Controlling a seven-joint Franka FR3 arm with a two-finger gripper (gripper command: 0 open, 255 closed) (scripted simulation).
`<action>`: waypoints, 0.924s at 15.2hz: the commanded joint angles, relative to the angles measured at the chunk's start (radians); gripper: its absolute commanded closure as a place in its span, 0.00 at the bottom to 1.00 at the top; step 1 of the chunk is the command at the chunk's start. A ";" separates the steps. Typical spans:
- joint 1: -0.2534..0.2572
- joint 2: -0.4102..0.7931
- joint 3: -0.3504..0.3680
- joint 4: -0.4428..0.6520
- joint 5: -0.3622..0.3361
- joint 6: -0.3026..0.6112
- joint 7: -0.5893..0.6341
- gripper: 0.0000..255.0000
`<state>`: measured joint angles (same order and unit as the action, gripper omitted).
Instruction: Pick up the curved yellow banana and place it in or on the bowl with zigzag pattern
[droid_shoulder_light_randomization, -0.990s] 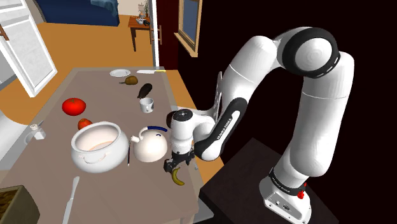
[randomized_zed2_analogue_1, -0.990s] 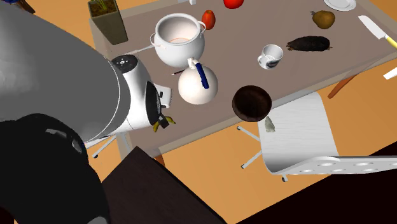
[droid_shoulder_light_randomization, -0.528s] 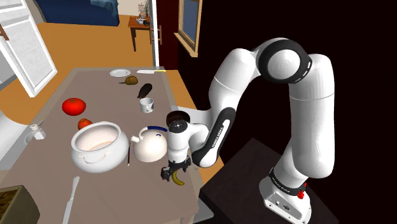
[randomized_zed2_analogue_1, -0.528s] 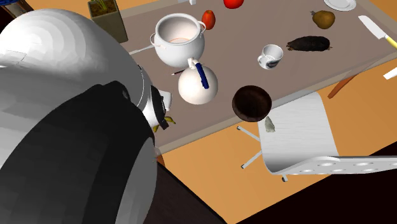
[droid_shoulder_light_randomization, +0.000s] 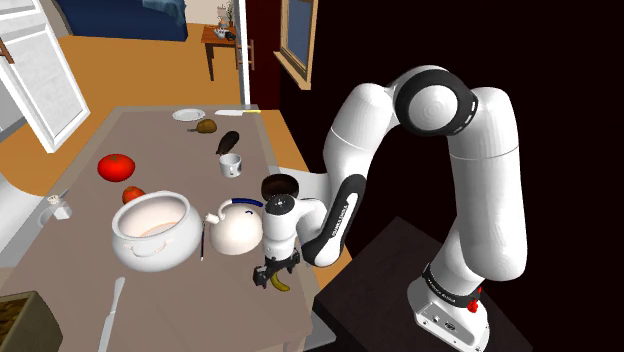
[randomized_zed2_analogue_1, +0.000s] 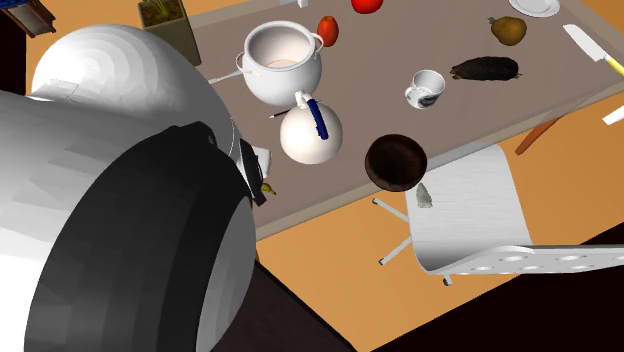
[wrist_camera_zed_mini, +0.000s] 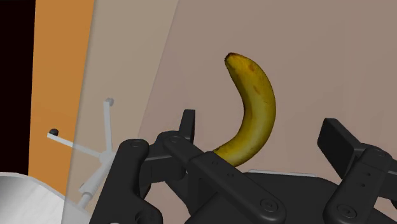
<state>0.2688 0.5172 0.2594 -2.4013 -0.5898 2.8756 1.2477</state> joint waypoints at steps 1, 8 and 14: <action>0.000 0.000 0.000 0.000 0.000 0.000 0.000 0.00; -0.001 0.001 0.000 0.001 0.001 -0.001 -0.001 1.00; -0.022 -0.029 0.026 -0.012 0.021 -0.019 -0.018 1.00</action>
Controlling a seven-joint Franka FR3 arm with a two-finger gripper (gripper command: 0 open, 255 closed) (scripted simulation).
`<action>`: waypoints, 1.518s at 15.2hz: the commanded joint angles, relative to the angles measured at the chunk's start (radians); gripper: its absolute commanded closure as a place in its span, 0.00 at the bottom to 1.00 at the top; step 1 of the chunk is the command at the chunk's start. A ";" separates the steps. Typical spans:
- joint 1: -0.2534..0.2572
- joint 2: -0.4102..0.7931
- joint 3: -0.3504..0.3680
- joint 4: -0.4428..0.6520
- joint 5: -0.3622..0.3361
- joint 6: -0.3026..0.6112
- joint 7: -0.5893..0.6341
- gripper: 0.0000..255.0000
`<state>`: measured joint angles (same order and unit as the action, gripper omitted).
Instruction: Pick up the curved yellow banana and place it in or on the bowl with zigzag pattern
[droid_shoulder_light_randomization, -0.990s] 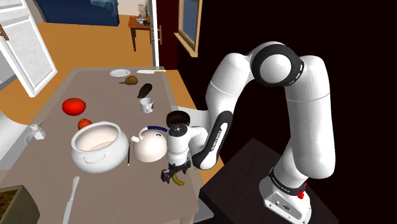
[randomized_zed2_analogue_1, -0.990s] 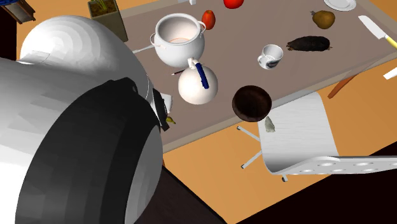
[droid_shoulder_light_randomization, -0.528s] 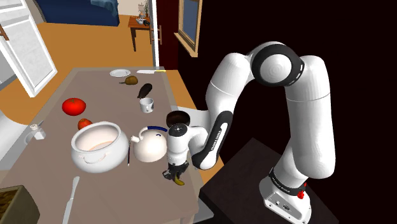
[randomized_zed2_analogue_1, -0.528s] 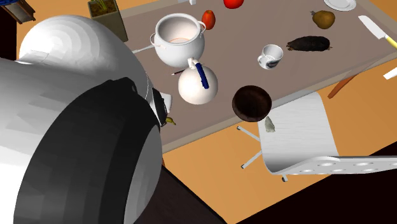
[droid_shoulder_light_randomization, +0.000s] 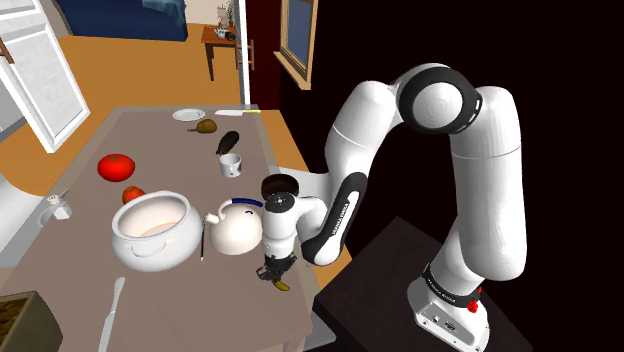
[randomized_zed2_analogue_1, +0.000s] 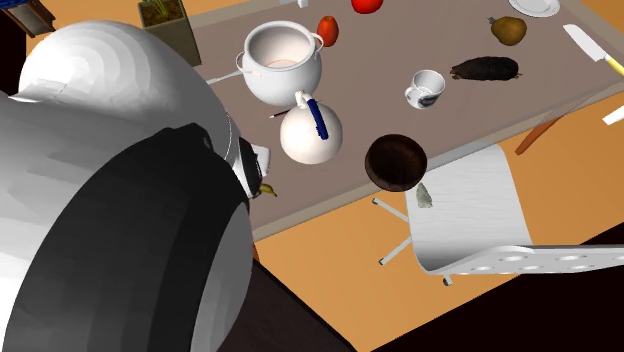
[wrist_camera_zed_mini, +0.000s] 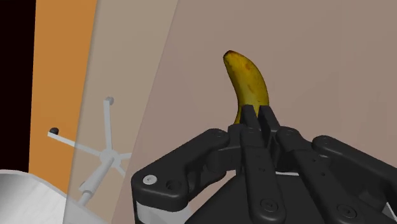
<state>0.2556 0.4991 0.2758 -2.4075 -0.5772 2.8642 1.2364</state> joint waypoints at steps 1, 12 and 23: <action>-0.020 -0.026 0.024 -0.012 0.020 -0.018 -0.016 1.00; -0.250 0.169 0.207 0.197 0.291 -0.278 -0.164 0.00; -0.240 0.187 0.195 0.199 0.282 -0.262 -0.158 1.00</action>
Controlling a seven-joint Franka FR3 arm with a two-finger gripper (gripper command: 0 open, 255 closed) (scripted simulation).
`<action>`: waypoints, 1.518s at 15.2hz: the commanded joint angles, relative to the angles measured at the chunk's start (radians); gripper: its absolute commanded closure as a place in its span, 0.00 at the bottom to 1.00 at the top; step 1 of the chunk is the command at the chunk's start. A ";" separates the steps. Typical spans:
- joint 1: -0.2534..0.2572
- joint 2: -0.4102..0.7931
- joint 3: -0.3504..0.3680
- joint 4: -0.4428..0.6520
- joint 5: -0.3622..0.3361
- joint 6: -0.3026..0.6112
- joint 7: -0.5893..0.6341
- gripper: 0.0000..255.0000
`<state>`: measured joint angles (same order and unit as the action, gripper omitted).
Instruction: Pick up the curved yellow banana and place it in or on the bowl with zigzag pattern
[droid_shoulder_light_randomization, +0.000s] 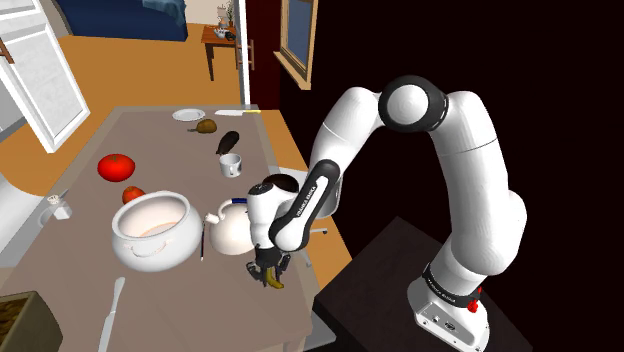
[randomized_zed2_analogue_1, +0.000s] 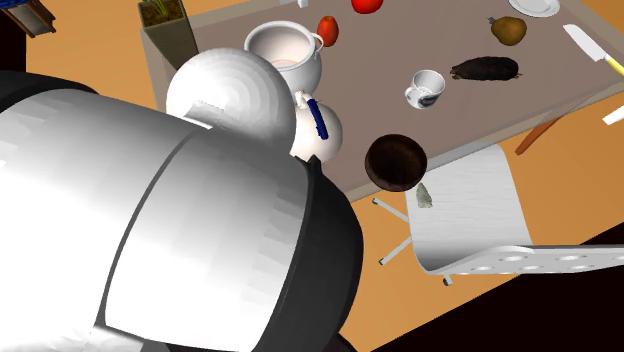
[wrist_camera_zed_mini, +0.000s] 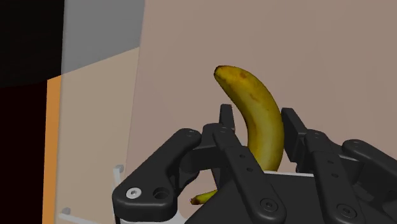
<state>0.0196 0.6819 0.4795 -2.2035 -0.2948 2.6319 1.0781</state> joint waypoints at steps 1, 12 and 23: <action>-0.003 0.006 -0.009 -0.004 -0.001 -0.029 0.001 1.00; -0.030 -0.049 0.024 -0.025 0.025 -0.063 -0.011 1.00; -0.104 -0.193 0.120 -0.065 0.112 -0.164 -0.053 1.00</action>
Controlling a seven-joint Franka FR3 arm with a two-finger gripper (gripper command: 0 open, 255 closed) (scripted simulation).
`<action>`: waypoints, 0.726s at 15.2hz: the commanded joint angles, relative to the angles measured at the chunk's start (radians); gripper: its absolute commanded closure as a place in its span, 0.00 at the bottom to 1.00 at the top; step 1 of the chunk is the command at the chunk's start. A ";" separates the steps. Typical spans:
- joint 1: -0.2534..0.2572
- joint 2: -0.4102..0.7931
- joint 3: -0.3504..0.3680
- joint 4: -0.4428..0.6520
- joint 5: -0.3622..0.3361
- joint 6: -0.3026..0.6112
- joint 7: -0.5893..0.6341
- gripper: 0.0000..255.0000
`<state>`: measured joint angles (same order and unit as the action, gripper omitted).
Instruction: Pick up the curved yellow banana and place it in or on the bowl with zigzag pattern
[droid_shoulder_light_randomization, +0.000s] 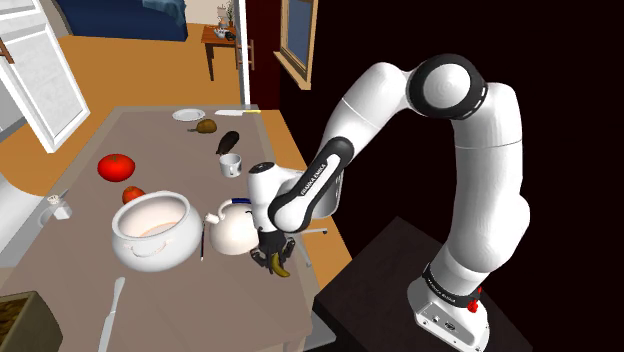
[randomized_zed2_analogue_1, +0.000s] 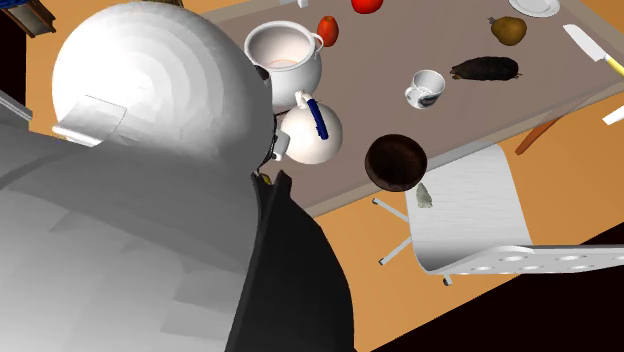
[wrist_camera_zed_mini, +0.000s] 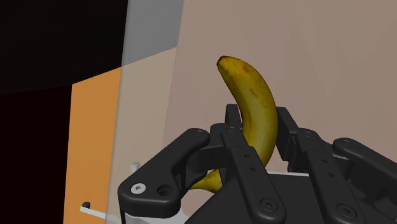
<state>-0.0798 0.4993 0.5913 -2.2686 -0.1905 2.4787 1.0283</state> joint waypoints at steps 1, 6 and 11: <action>-0.012 -0.024 0.016 -0.002 0.017 -0.021 -0.008 1.00; -0.044 -0.089 0.058 -0.009 0.065 -0.073 -0.033 1.00; -0.073 -0.155 0.095 -0.011 0.115 -0.128 -0.060 1.00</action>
<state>-0.1494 0.3549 0.6798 -2.2817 -0.0839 2.3624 0.9713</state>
